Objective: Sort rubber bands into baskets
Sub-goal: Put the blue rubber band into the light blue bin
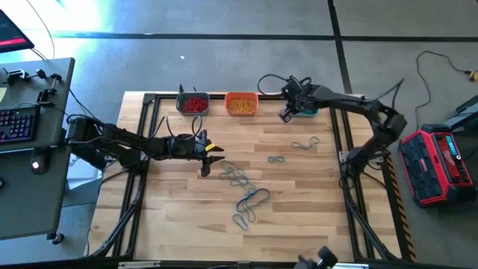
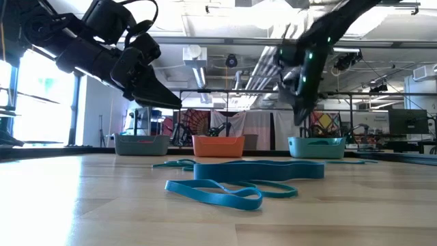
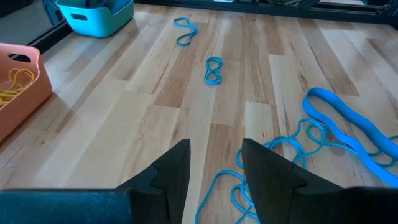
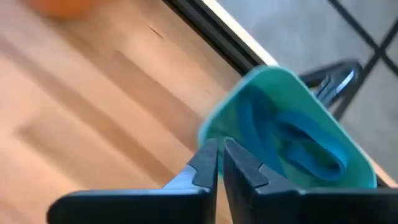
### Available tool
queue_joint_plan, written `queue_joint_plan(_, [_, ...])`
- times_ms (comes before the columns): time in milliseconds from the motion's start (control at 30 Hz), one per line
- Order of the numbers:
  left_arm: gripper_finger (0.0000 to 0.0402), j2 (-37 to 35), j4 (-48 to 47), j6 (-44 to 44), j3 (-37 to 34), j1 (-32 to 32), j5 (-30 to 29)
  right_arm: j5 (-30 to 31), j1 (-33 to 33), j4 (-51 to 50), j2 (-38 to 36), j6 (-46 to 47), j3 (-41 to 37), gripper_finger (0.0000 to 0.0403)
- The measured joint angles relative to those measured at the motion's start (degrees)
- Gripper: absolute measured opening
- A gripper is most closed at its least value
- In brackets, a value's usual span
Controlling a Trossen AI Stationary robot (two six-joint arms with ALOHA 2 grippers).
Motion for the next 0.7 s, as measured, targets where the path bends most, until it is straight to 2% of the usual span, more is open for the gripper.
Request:
queue_joint_plan(167, [0.0138,0.0,-0.1,0.0,0.0,0.0,0.0,-2.0,7.8,-1.4,-4.0,-0.8,0.0,0.0017])
queue_joint_plan(267, [0.0138,0.0,-0.4,0.0,0.0,0.0,0.0,-6.0,13.0,-2.0,-4.4,-0.8,0.0,0.0003])
queue_joint_plan(467, [0.0138,0.0,-2.9,0.0,0.0,0.0,0.0,-13.3,25.3,2.4,-4.3,-0.3,-4.4,0.0011])
queue_joint_plan(600, [0.0138,0.0,-3.6,0.1,0.0,0.0,0.0,-17.3,34.0,4.7,-4.3,3.5,-8.4,0.0011])
queue_joint_plan(700, [0.0138,0.0,-3.3,0.2,0.0,0.0,0.0,-18.1,40.2,7.1,-4.3,9.4,-10.8,0.0012])
